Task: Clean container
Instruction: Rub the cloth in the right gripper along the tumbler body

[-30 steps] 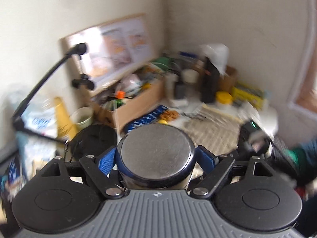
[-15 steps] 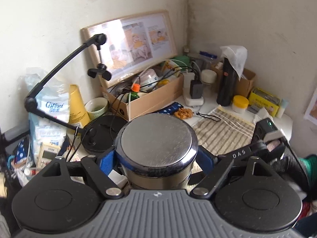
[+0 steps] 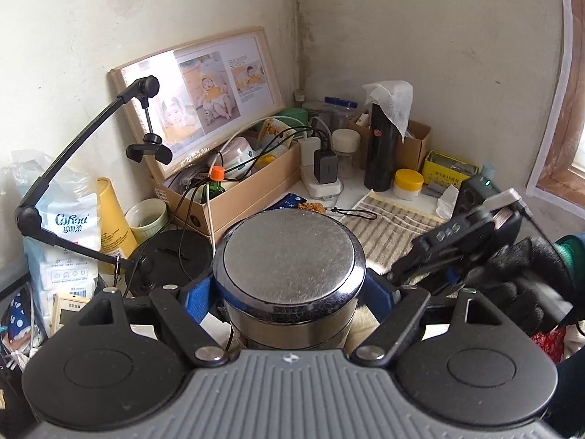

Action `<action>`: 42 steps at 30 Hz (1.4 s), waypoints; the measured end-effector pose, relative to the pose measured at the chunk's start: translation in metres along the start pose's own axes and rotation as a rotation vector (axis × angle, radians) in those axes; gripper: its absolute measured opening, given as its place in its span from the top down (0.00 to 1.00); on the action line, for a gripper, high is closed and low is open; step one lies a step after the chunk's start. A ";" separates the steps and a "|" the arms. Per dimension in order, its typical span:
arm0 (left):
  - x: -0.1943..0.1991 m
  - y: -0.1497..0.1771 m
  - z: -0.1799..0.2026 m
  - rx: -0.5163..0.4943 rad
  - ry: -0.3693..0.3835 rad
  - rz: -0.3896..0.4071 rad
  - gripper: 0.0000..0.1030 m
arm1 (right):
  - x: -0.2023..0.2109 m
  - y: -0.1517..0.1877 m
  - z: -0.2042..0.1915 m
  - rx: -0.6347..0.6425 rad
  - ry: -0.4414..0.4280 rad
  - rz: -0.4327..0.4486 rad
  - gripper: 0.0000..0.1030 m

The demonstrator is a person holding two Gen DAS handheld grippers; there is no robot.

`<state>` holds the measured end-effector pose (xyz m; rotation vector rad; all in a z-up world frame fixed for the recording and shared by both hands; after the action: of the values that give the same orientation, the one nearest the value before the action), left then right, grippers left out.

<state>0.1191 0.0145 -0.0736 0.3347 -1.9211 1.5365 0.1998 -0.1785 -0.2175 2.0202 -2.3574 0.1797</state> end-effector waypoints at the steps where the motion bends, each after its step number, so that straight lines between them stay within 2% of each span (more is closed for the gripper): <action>1: 0.000 0.000 0.000 0.001 -0.002 -0.001 0.20 | 0.000 -0.001 -0.006 0.010 -0.010 0.003 0.59; 11: 0.003 0.001 0.000 0.001 -0.010 0.001 0.20 | 0.007 -0.008 -0.065 0.126 -0.087 0.004 0.59; 18: 0.002 0.002 0.000 0.008 -0.018 0.003 0.20 | 0.010 -0.012 -0.078 0.160 -0.115 0.013 0.59; 26: 0.001 0.001 0.001 0.015 -0.026 0.001 0.20 | 0.004 -0.016 -0.054 0.085 -0.122 0.033 0.59; 42: 0.001 0.001 0.003 0.029 -0.041 -0.001 0.20 | -0.010 -0.017 -0.003 -0.009 -0.020 0.016 0.59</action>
<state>0.1169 0.0119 -0.0742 0.3817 -1.9314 1.5694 0.2181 -0.1709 -0.2142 2.0087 -2.3825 0.1495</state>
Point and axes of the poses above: each gripper's, at about its wrist camera, not at the fingertips, and x roughly against the way its jaws point, z to its right, y to its underside, the point moved 3 cm from there along -x, roughly the way its jaws point, and after that the axes turned 6 degrees about -y, right-handed, at the moved point
